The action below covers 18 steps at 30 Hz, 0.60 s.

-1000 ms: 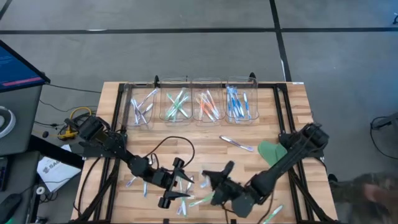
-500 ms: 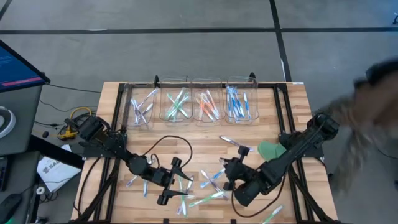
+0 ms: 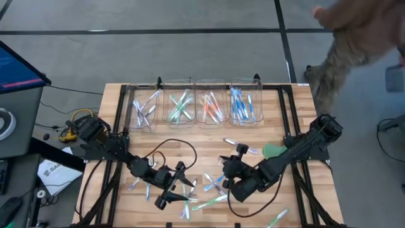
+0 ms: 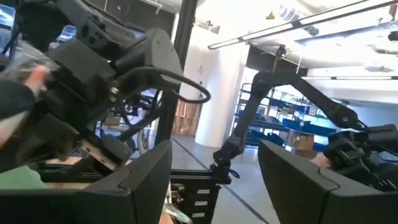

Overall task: Pick & Place Toothbrushes
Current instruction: Put the orange toothbrush into the middle right transparent bin

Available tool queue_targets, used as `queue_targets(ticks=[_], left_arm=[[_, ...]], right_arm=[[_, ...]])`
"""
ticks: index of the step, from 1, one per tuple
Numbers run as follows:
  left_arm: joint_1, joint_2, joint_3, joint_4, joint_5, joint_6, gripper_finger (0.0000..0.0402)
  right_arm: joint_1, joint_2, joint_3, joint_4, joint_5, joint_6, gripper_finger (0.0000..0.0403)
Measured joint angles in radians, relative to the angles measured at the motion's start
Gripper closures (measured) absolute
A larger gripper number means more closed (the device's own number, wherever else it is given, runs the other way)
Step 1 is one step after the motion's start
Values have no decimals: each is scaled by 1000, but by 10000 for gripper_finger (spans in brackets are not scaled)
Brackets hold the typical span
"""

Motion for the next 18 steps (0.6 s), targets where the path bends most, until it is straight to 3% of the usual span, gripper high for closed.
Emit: queue_targets(ticks=[9,15,18], left_arm=[[13,-2,14,-22,9,98,170],[87,-2,16,-29,212,138,170],[94,-2,16,-28,192,141,170]], right_arm=[[85,0,0,0,-19,98,394],[128,0,0,-3,14,119,394],[115,0,0,-3,17,132,394]])
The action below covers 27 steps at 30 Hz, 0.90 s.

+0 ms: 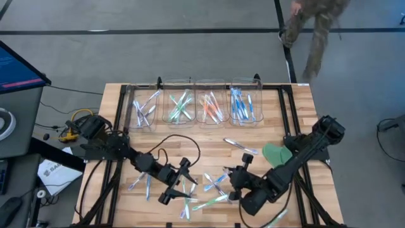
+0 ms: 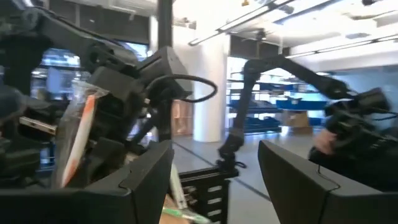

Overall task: Pick & Place Toothbrushes
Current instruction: Put the orange toothbrush into the middle right transparent bin

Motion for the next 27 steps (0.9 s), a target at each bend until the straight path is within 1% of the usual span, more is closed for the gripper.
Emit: queue_targets(ticks=[6,12,15,18,20,24,25,27], left_arm=[[-56,0,0,-3,-127,136,170],[-140,0,0,-18,-285,314,170],[-152,0,0,-18,-329,341,170],[-153,-26,2,-45,-333,360,171],[-155,-68,27,-133,-344,340,174],[-173,-141,108,-448,-396,336,187],[-176,-151,129,-497,-406,336,190],[-178,-158,160,-537,-430,336,196]], right_arm=[[-32,0,0,29,-4,-1,394],[-35,0,0,122,-4,-128,394],[-35,0,0,147,-5,-178,394],[-18,1,6,138,0,-194,394],[3,2,30,115,23,-195,394],[38,2,73,94,71,-213,394],[43,2,79,92,73,-225,394],[46,2,86,92,77,-233,394]])
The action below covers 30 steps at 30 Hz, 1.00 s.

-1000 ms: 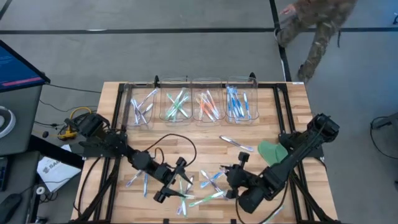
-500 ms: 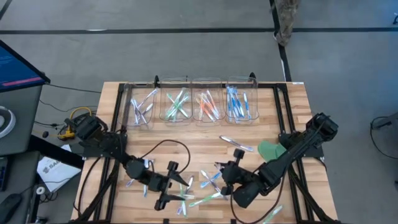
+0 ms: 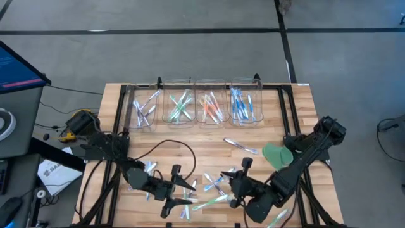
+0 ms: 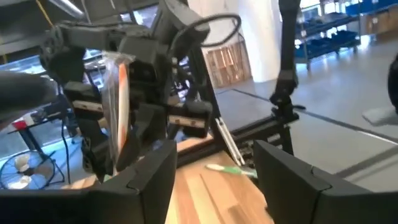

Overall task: Pick & Place Toothbrushes
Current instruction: Put the orange toothbrush into the middle right transparent bin

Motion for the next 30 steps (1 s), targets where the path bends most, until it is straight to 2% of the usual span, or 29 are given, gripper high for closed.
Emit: queue_targets(ticks=[4,7,10,12,18,22,26,30], left_arm=[[21,-5,10,-13,-46,-4,204],[51,-42,3,-61,-101,-75,207],[91,-111,-12,-200,-109,-172,207],[119,-171,-26,-317,-110,-224,206],[196,-381,-103,-569,-114,-354,208],[260,-566,-167,-623,-110,-262,209],[350,-765,-188,-677,-115,-326,209],[399,-908,-189,-800,-104,-343,209]], right_arm=[[-27,0,10,-45,4,-1,394],[-79,-22,27,-163,-21,73,394],[-163,-64,41,-270,-111,157,394],[-231,-87,41,-283,-183,151,394],[-460,-151,44,-206,-435,-51,394],[-671,-159,181,-233,-636,-156,394],[-864,-131,320,-305,-790,-210,394],[-972,-74,367,-328,-905,-320,394]])
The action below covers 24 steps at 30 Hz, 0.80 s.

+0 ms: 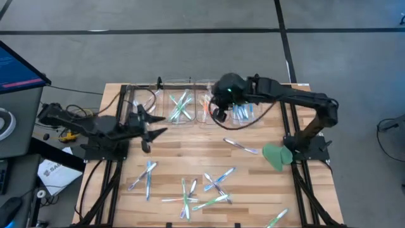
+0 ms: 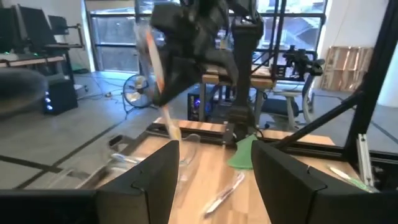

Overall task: Pick & Place Toothbrushes
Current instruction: Put the orange toothbrush into the middle right transparent bin

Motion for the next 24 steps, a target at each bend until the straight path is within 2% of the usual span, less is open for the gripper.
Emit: queue_targets(ticks=[4,8,10,15,24], left_arm=[[25,-51,0,-64,0,10,209],[40,-36,0,-120,9,10,209],[48,-12,-1,-150,8,11,209],[49,48,-1,-170,8,4,209],[48,140,-1,-191,9,4,209]], right_arm=[[-109,88,32,9,-37,-89,394],[-201,207,90,-5,-168,-131,394],[-225,259,127,-23,-201,-143,394],[-265,379,184,-93,-226,-197,368],[-290,479,197,-147,-247,-237,315]])
